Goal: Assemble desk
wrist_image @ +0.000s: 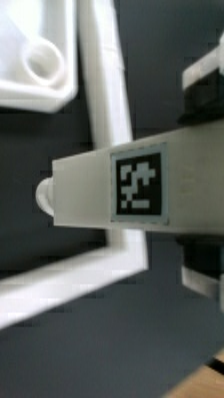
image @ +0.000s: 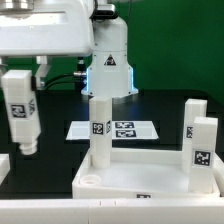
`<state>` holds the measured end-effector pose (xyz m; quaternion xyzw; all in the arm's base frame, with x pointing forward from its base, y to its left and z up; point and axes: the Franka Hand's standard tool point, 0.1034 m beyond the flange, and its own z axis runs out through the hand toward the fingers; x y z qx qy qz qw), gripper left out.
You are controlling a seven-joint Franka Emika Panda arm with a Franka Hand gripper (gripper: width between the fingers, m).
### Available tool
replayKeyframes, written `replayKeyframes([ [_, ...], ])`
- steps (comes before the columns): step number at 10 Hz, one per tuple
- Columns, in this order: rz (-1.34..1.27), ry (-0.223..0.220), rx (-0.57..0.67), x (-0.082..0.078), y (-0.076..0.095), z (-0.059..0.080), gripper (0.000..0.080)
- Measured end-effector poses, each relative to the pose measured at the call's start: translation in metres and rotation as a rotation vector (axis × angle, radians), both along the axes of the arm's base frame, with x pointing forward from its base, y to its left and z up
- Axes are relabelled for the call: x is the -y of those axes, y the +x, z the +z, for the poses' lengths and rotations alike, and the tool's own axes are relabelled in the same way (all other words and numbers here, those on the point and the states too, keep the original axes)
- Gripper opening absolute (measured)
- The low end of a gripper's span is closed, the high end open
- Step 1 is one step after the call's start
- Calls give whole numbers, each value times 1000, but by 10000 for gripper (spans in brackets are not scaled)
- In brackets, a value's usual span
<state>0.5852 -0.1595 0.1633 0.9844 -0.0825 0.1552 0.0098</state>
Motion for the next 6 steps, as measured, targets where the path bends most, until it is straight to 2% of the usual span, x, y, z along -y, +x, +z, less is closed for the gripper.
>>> replayKeyframes([
  [1, -5, 6, -6, -5, -2, -3, 284],
  [5, -111, 94, 19, -88, 26, 7, 284],
  [6, -110, 96, 14, -90, 27, 6, 284],
])
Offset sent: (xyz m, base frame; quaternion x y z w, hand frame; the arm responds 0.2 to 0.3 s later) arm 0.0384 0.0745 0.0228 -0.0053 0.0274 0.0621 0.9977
